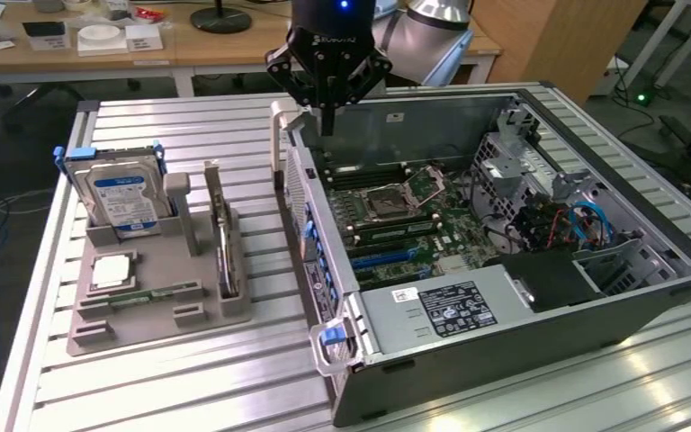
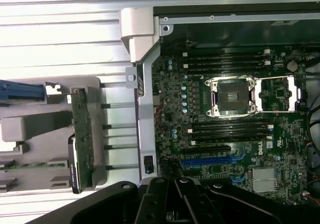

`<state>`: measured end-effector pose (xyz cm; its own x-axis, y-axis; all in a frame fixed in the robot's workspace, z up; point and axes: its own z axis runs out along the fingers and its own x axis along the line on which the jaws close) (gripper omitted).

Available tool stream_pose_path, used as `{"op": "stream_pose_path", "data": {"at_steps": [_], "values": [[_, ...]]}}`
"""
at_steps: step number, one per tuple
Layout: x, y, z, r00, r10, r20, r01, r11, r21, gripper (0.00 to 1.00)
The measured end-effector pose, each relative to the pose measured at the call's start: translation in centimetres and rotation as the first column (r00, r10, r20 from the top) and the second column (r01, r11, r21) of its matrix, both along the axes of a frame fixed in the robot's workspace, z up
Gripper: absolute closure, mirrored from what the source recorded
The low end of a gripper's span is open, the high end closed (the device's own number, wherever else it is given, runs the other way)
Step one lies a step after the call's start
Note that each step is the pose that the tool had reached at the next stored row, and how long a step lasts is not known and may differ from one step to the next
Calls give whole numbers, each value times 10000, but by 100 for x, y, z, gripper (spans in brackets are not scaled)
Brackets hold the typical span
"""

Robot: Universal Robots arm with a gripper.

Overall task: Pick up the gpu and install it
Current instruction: 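Reach for the gpu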

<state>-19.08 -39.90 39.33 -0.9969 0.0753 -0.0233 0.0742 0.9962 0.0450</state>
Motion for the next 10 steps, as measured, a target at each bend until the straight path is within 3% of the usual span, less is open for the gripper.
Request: {"op": "stream_pose_path", "data": {"at_steps": [10], "values": [[-73,0,0,10000,0,1,0,10000,1,89]]}}
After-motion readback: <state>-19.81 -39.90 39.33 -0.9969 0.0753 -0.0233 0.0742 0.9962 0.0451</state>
